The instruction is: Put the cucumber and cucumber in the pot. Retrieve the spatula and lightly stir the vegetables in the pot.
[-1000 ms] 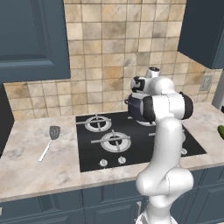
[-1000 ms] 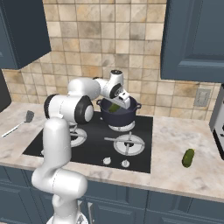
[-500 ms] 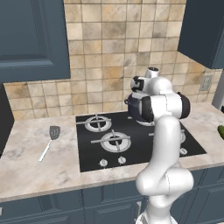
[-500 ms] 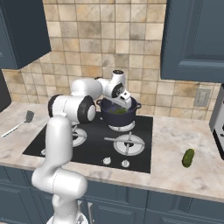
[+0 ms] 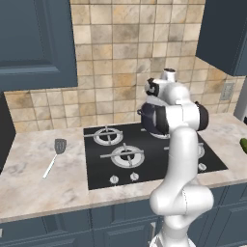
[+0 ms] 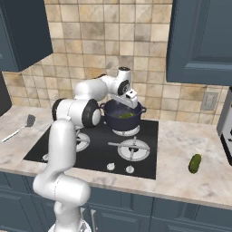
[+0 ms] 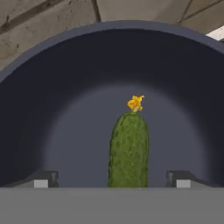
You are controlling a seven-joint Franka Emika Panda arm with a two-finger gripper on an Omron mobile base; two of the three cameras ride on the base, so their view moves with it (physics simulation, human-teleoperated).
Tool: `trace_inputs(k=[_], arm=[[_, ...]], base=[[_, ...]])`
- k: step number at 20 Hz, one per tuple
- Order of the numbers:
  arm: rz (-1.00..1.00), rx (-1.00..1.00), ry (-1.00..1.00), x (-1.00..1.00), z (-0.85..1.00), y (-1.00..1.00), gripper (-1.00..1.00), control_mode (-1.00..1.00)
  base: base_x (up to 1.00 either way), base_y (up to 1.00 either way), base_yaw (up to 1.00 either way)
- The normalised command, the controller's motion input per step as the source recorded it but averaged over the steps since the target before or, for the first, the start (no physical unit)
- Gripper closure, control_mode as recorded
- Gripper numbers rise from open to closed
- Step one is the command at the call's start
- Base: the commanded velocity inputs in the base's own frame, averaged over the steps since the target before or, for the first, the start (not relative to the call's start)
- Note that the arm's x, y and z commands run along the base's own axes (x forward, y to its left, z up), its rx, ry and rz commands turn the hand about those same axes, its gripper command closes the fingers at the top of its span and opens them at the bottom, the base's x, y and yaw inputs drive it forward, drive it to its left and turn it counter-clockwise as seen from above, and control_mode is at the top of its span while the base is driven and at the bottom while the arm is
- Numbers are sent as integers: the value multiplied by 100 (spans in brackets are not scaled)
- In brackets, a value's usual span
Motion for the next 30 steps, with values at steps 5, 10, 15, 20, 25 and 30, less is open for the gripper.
trace_inputs(k=[5,10,15,20,25,30], arm=[[-12,-5,1,-35,50,-18,-100,-100],[0,-7,-2,-75,32,-21,-100,-100],[0,-5,-9,-90,6,-14,-100,-100],[0,-3,-20,-98,-1,-8,-100,-100],[0,-10,-31,-99,-4,-5,-100,-100],[0,-12,-2,-78,0,-11,-100,-100]], base=[[0,0,0],[0,0,0],[0,0,0],[0,0,0],[0,0,0],[0,0,0]])
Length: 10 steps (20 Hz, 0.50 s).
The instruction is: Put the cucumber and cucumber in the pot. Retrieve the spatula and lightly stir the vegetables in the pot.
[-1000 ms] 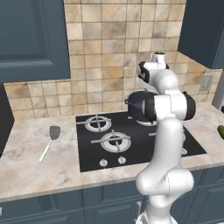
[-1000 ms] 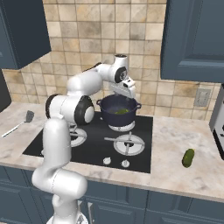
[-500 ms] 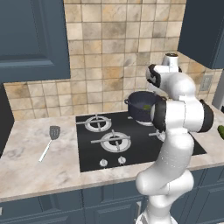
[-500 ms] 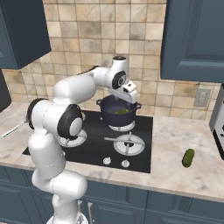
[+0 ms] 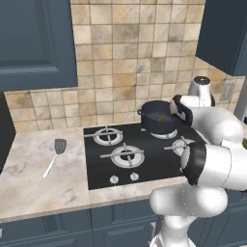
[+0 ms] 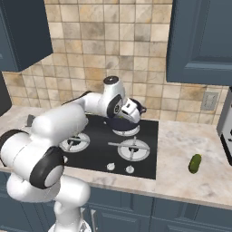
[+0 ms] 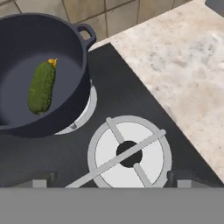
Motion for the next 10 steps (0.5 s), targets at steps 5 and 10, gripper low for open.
trace_inputs(k=[5,10], arm=[[0,-18,-3,-53,-5,-28,-100,-100],[2,-9,-7,-38,-3,-54,-100,-100]], base=[[0,0,0],[0,0,0]])
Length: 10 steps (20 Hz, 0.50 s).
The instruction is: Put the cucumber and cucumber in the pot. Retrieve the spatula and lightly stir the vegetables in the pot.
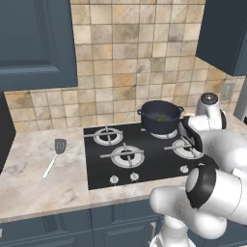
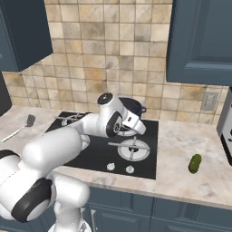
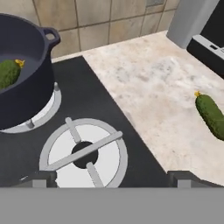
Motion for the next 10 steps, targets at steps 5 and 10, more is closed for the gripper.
trace_inputs(k=[5,10], arm=[[6,0,9,-7,5,-68,-100,-100],[5,0,18,-17,0,-63,-100,-100]], base=[[0,0,0],[0,0,0]])
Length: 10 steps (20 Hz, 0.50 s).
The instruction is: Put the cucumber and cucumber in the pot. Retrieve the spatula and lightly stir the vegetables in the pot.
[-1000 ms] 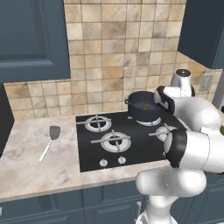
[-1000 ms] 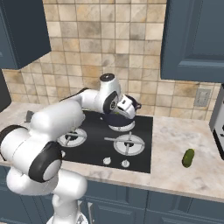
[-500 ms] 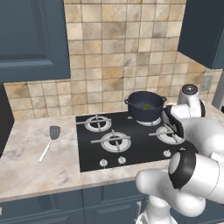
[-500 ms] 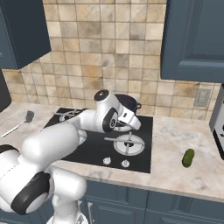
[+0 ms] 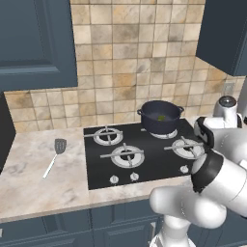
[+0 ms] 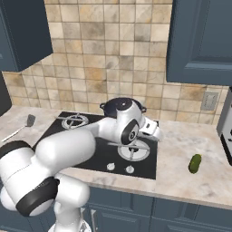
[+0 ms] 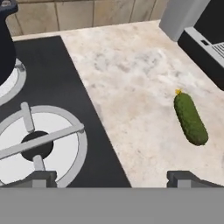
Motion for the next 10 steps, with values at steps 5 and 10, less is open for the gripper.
trace_inputs(k=[5,10], arm=[[2,0,19,-15,-4,-68,-100,-100],[-1,0,5,-23,-17,-73,-100,-100]], base=[[0,0,0],[0,0,0]])
